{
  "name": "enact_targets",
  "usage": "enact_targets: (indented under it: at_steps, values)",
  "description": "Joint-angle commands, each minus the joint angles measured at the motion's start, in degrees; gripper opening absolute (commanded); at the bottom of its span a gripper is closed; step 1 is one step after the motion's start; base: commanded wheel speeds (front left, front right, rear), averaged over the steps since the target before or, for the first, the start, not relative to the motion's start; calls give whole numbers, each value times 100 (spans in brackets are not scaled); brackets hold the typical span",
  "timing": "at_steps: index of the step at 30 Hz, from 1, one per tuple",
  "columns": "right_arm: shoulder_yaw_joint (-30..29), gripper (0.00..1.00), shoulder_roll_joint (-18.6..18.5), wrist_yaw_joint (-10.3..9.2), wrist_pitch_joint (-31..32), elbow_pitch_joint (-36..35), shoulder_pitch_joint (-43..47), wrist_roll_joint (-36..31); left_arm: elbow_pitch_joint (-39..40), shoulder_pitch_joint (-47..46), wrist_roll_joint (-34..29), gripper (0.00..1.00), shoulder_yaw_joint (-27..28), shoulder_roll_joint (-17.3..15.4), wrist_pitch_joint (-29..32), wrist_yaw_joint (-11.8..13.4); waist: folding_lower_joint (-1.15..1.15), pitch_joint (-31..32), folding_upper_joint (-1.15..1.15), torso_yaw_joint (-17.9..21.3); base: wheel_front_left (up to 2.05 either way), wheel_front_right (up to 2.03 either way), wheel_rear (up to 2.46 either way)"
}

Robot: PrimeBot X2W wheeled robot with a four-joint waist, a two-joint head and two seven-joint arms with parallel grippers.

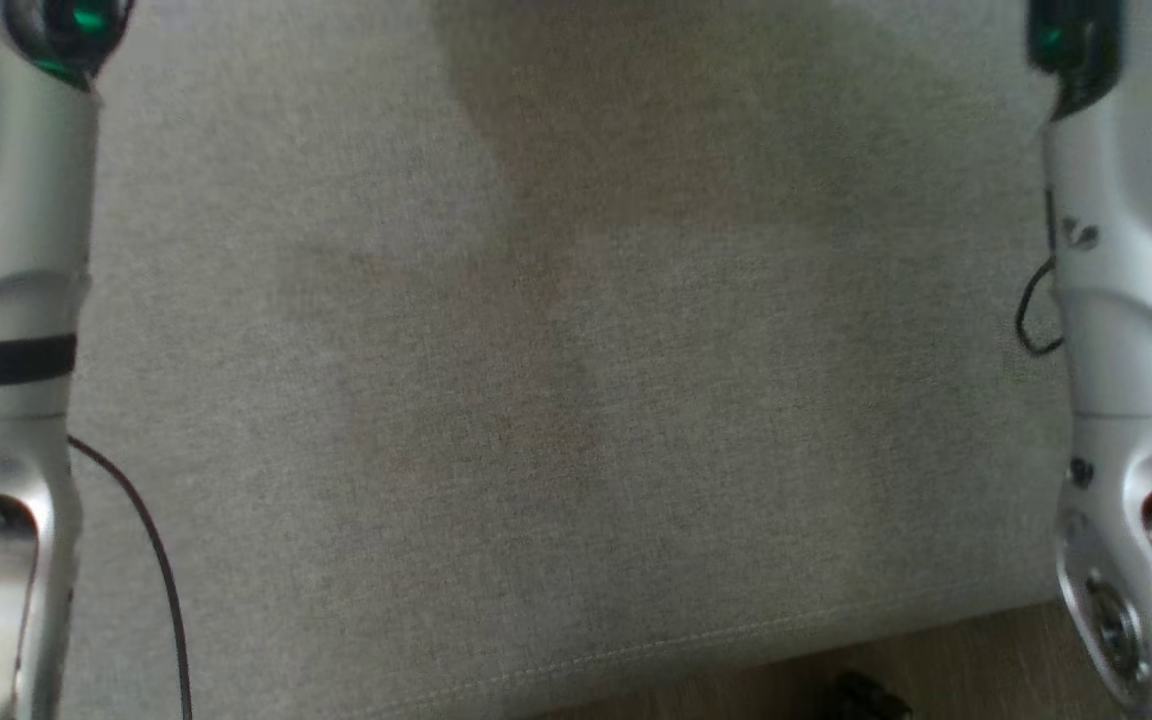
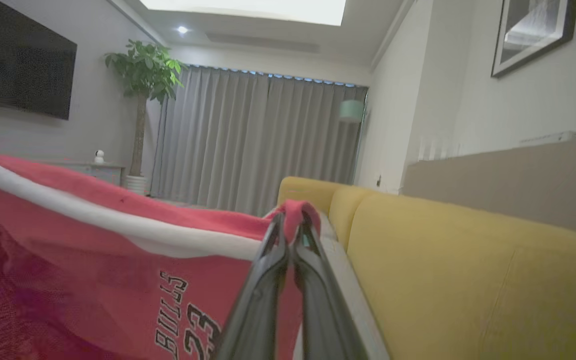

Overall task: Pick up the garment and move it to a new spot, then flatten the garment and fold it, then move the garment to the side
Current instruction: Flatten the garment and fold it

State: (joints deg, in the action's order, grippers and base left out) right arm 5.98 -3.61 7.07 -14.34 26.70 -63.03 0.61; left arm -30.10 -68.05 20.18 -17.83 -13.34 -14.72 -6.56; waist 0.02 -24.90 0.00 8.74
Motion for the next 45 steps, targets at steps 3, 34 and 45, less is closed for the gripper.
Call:
enact_targets:
  at_steps: [3,34,45]
  values:
    - [123,0,73,42,-60,-63,250,197,150,131,40,0,114,-100,-25,-49,-2,-418,0,-13,0,0,0]
    - [-588,0,73,42,-64,-3128,5834,601,3645,6116,1100,0,-477,112,-28,-92,-2,1429,0,-383,0,0,0]
    - [-924,0,73,42,525,-3984,6806,469,3430,6735,1466,0,-1133,115,6,-92,-2,1505,0,-464,0,0,0]
